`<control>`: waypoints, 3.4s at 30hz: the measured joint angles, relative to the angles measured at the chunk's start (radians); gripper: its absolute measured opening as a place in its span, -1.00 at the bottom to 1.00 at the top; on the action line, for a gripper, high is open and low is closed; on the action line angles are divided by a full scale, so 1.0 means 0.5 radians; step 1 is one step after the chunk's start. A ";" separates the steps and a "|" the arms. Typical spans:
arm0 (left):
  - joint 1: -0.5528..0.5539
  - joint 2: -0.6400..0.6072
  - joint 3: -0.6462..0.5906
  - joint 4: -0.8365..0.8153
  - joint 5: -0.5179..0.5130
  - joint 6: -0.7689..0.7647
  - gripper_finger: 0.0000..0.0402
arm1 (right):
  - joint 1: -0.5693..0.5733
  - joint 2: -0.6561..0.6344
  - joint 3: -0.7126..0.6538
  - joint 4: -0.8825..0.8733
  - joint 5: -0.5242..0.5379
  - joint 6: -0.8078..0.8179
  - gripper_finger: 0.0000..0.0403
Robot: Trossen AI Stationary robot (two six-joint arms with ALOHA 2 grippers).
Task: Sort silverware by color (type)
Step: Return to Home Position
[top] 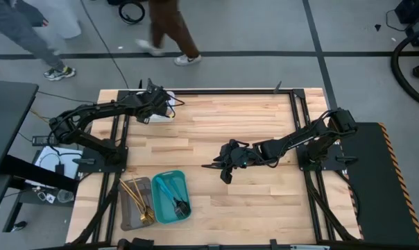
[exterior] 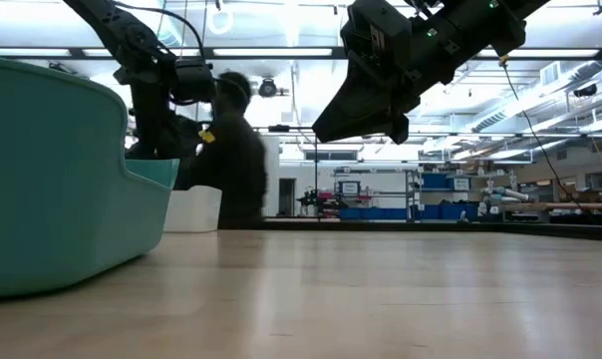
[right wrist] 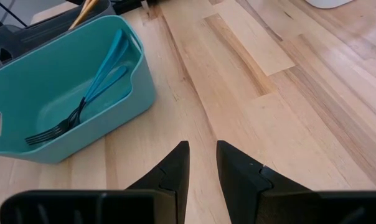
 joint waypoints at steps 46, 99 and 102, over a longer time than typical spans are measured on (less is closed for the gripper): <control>-1.423 -1.387 -0.673 0.634 1.060 -2.356 -0.30 | 0.092 -0.336 0.000 -0.198 0.363 -0.264 -0.55; -2.411 -2.006 -1.540 1.685 0.440 -2.219 -0.30 | -0.038 -2.918 -1.754 0.768 0.554 -0.536 -0.74; -2.410 -2.015 -1.557 1.700 0.440 -2.210 -0.30 | -0.038 -2.918 -1.754 0.725 0.596 -0.539 -0.74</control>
